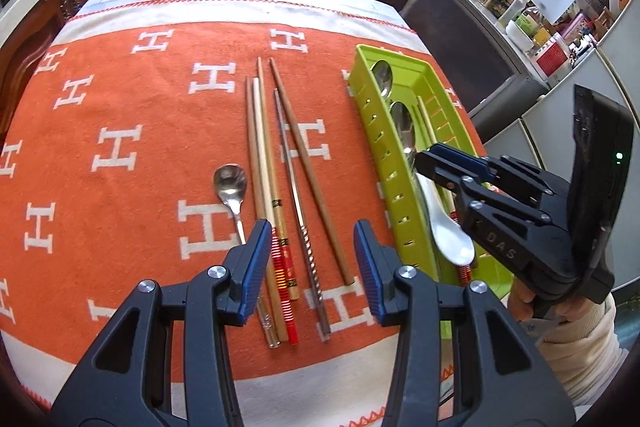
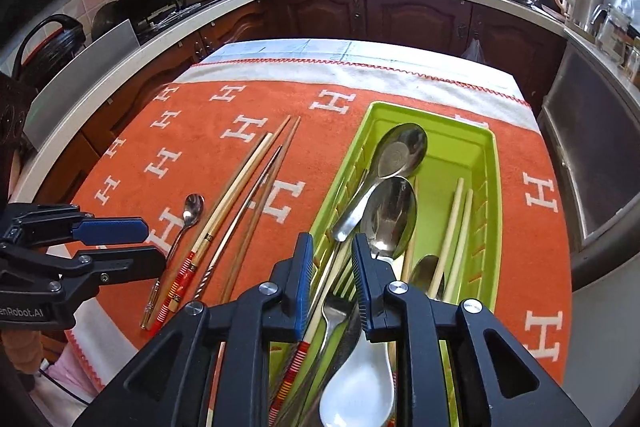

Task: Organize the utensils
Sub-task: 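Move both open tools back over the remaining utensils, then grasp the small metal spoon with the left tool while the right moves over the chopsticks, then grasp a brown wooden chopstick with the right tool while the left lifts the spoon, then carry the small spoon and wooden chopstick over the green tray with both tools, then lower the spoon and chopstick into the green tray and open both tools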

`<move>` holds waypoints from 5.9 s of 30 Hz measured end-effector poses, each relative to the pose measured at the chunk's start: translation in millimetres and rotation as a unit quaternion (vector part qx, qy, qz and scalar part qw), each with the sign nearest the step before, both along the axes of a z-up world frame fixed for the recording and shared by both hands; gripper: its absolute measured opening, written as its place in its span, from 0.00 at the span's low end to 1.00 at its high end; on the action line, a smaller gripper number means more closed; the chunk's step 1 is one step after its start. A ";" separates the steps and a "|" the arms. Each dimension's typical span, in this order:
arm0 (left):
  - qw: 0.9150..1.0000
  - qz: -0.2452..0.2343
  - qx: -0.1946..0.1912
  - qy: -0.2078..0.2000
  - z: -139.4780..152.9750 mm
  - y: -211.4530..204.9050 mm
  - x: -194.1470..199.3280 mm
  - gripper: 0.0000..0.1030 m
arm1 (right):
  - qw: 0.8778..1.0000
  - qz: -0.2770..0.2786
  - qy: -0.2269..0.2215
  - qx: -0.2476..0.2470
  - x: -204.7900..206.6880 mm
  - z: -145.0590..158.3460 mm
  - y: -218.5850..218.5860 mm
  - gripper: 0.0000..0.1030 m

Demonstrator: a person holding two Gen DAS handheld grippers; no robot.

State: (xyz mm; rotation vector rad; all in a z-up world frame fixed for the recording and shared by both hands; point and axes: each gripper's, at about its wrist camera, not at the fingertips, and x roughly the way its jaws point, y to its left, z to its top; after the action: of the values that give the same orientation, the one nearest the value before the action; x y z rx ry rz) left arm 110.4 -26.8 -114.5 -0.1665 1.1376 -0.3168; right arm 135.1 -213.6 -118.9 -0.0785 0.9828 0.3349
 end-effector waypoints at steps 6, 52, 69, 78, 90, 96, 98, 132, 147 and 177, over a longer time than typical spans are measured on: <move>1.000 0.011 0.011 -0.002 -0.6 7.7 -7.0 0.38 | 0.999 -0.048 0.012 0.018 -21.7 9.6 -5.5 0.19; 0.997 0.066 -0.046 0.004 -49.8 73.6 33.1 0.38 | 0.996 -0.055 0.056 0.050 -51.4 3.6 81.2 0.26; 0.993 -0.080 -0.040 -0.078 -72.0 45.9 61.7 0.31 | 0.995 -0.069 0.062 0.046 -34.1 -10.4 79.8 0.26; 0.987 -0.126 -0.069 -0.077 -76.4 40.1 68.1 0.24 | 0.995 -0.074 0.062 0.038 -32.8 -12.9 80.9 0.26; 0.989 -0.113 -0.074 -0.062 -83.0 44.7 60.2 0.03 | 0.994 -0.086 0.068 0.029 -16.0 -15.2 79.9 0.23; 0.993 -0.065 -0.094 -0.035 -84.8 52.6 60.8 0.02 | 0.993 -0.075 0.088 0.011 5.4 -26.3 92.9 0.15; 0.993 -0.056 -0.103 -0.028 -85.4 56.7 61.3 0.02 | 0.993 -0.071 0.093 0.002 11.4 -30.6 98.6 0.14; 0.987 -0.077 -0.128 -0.065 35.6 46.1 17.2 0.02 | 0.987 -0.120 0.065 0.083 -43.6 32.5 37.2 0.06; 0.984 -0.137 -0.075 -0.080 77.9 -67.5 16.8 0.02 | 0.975 -0.200 0.051 0.079 -90.3 40.1 -85.5 0.06; 0.987 -0.145 0.041 -0.054 9.6 -123.1 54.5 0.02 | 0.971 -0.213 0.071 0.083 -40.3 -7.6 -91.6 0.14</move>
State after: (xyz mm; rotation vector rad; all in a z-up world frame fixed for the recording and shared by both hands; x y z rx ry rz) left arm 164.9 -149.9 -104.9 0.0908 1.0648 -0.5296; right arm 94.7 -305.2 -126.5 0.3092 1.0794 0.0256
